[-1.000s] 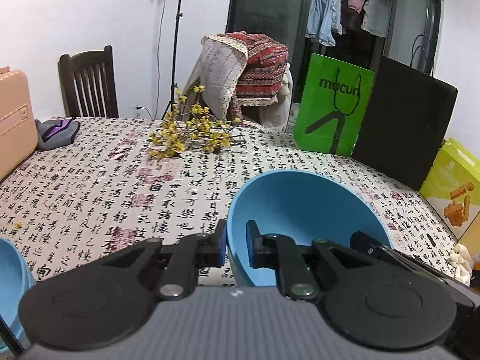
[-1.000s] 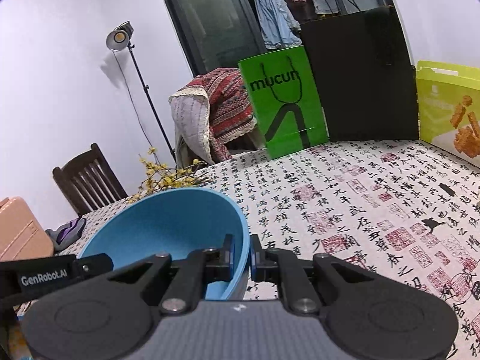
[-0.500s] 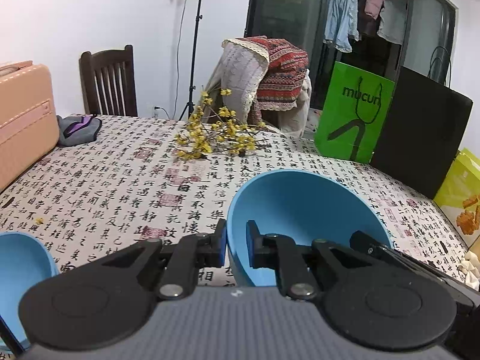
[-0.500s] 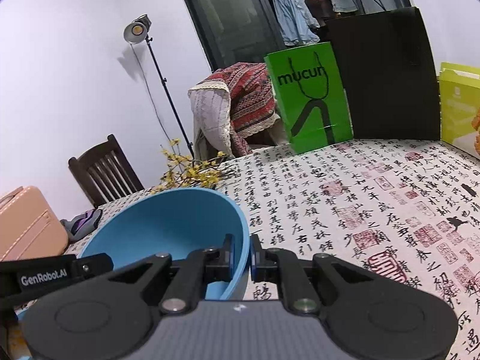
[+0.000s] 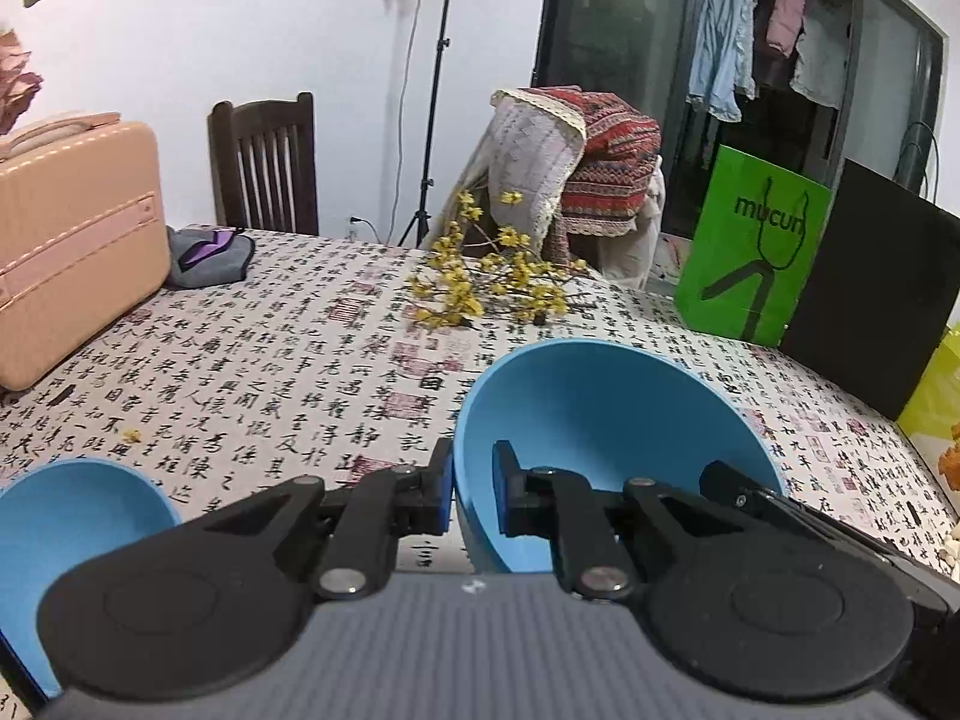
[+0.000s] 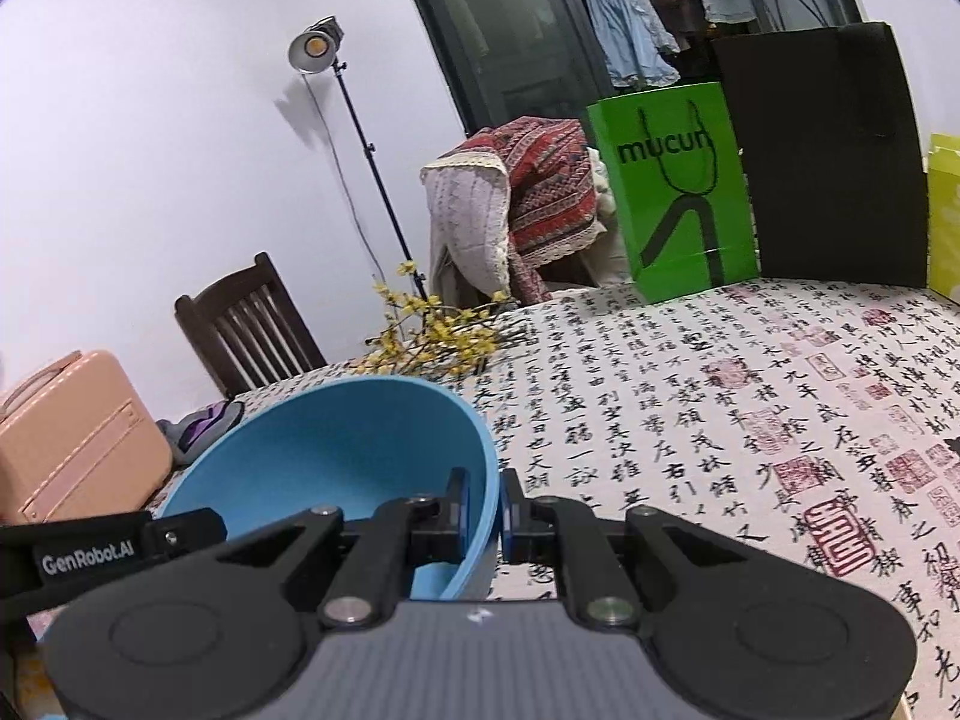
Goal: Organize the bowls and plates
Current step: 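Carry the held blue bowl toward the lilac vase and pink suitcase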
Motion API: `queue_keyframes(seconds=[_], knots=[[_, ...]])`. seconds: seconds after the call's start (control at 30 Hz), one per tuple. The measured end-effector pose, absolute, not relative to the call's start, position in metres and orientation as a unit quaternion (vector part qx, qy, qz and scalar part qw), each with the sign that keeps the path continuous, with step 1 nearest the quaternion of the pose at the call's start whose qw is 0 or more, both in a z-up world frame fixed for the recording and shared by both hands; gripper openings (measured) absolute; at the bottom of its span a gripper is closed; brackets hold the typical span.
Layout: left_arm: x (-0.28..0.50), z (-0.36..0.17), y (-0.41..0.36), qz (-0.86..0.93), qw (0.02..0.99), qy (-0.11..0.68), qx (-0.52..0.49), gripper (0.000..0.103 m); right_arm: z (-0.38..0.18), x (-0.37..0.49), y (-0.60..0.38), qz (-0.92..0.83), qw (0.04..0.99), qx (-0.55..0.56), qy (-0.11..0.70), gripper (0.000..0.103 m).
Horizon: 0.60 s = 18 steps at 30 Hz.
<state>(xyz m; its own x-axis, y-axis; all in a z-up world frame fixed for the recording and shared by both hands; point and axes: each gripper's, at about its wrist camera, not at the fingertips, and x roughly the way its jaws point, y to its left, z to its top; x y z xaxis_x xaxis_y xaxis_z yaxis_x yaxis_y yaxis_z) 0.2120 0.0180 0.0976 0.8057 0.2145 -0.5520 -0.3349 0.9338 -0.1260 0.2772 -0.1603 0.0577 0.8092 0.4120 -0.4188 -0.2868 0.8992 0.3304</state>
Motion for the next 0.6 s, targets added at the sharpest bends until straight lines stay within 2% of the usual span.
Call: queue_keyframes(seconds=[0.6], knots=[[0.186, 0.101, 0.064, 0.191, 0.936, 0.266, -0.126, 0.013, 0.062, 0.269, -0.109, 0.231, 0.933, 0.117, 0.250, 0.010]])
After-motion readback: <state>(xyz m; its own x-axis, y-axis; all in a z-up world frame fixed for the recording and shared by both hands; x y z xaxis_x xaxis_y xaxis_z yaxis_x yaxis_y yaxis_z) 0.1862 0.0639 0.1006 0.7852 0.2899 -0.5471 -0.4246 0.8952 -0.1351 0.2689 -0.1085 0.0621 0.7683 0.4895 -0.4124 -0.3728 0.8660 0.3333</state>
